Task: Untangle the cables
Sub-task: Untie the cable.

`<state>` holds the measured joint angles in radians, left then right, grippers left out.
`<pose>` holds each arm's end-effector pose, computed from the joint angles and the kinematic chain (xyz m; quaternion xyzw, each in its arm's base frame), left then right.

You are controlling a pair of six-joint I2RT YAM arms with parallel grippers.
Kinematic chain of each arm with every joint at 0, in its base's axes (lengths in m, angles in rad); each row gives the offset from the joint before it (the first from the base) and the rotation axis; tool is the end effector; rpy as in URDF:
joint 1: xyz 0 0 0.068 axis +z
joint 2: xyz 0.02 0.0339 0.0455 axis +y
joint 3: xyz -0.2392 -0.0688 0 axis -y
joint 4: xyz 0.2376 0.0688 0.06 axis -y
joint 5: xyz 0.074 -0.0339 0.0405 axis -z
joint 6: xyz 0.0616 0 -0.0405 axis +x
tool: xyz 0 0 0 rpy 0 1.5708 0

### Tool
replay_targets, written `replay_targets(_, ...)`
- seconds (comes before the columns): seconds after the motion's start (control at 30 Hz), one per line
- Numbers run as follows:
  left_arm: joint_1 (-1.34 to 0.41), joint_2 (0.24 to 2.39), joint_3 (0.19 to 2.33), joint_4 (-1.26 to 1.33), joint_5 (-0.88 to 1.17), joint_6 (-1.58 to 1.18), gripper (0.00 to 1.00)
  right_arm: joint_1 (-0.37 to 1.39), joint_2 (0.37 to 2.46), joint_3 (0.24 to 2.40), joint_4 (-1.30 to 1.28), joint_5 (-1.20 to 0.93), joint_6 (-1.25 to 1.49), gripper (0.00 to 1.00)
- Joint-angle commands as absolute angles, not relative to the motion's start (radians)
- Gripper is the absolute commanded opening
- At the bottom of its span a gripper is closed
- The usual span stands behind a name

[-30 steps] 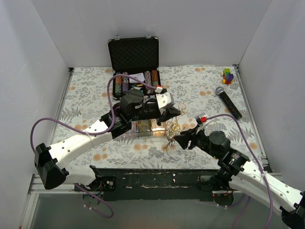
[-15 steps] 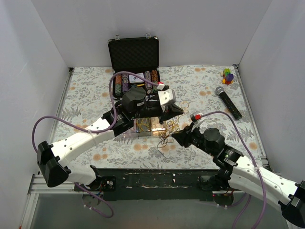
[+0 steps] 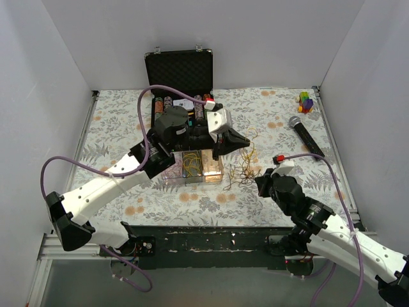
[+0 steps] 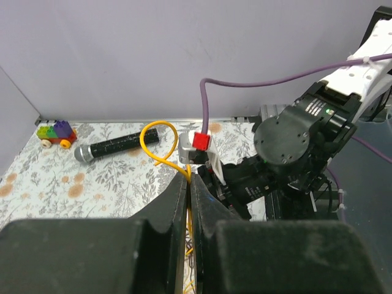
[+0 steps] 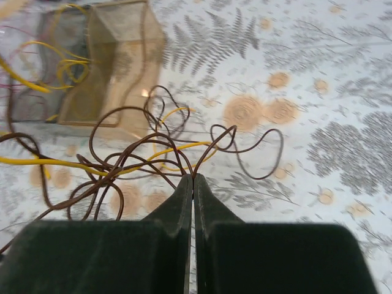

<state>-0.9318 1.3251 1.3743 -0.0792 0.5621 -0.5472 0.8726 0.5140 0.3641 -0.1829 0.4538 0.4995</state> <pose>0.1658 -0.2782 0.4133 0.3214 0.6399 -0.5980 0.3602 0.1350 0.1189 0.2127 -0.0189 0.8040 0.2164 0.5535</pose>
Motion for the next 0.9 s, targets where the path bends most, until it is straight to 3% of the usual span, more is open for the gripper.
replay_targets(0.0, -0.934, 1.299, 1.456, -0.095, 0.595, -0.551, 0.0, 0.876, 0.563, 0.443, -0.401, 0.692, 0.624, 0.01)
replay_targets(0.3, -0.934, 1.315, 1.591, -0.133, 0.551, -0.48, 0.0, 0.862, 0.738, 0.528, -0.532, 0.761, 0.732, 0.01)
replay_targets(0.63, -0.934, 1.325, 1.781, -0.179, 0.549, -0.397, 0.0, 0.83, 0.755, 0.485, -0.523, 0.744, 0.767, 0.01)
replay_targets(0.87, -0.934, 1.307, 1.812, -0.014, 0.427, -0.26, 0.0, 0.81, 0.816, 0.508, -0.529, 0.712, 0.776, 0.01)
